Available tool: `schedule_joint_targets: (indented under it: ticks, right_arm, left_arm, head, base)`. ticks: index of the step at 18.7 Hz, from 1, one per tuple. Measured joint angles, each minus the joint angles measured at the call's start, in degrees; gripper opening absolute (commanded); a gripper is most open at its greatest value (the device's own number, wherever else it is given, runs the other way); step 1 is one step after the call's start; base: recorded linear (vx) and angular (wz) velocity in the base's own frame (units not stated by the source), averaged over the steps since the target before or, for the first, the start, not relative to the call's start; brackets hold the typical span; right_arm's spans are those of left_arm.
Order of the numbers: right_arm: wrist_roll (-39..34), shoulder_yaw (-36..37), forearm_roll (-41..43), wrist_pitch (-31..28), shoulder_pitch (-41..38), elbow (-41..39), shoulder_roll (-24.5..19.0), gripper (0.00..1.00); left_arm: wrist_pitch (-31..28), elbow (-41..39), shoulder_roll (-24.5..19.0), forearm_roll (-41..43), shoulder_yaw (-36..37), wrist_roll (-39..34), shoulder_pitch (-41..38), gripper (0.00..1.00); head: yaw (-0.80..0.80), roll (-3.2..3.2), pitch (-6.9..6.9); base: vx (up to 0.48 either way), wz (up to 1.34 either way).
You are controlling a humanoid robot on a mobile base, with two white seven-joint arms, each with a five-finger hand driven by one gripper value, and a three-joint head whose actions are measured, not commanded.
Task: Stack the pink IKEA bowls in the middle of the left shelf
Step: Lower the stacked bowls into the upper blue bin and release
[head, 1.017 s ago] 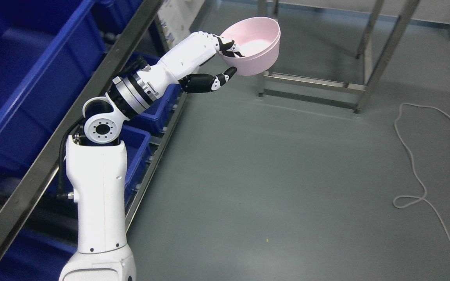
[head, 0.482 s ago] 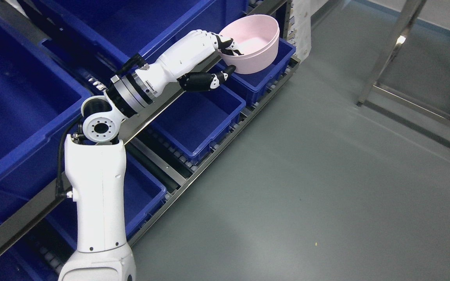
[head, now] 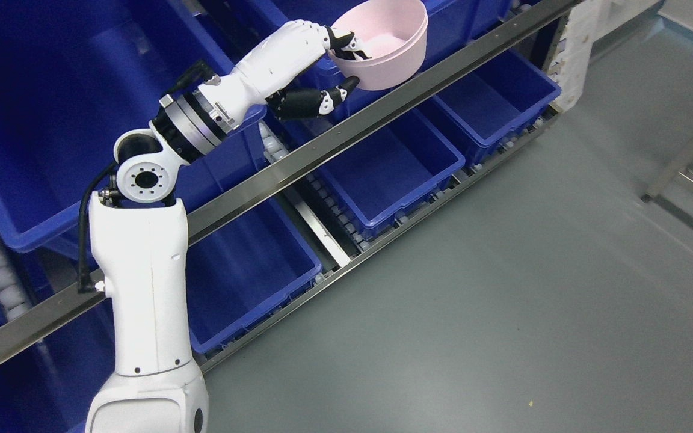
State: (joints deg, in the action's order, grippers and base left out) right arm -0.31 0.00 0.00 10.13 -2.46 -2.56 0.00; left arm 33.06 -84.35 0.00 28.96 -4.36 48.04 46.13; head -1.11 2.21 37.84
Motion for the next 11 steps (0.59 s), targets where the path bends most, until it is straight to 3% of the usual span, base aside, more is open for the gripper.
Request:
schedule_joint_targets:
  ticks: [4, 11]
  right_arm:
    - [0.0, 0.0, 0.0, 0.0, 0.01, 0.0, 0.0, 1.0]
    - [0.0, 0.0, 0.0, 0.0, 0.0, 0.0, 0.0, 1.0]
  left_arm:
    - [-4.04, -0.03, -1.14, 0.36, -0.88, 1.25, 3.3, 0.04]
    - [-10.04, 0.37, -7.65, 3.48, -1.6, 4.21, 5.2, 0.05]
  head:
    - [0.0, 0.0, -0.01]
    - [0.0, 0.0, -0.01]
  base:
    - [-0.008, 0.55]
    - [0.011, 0.36]
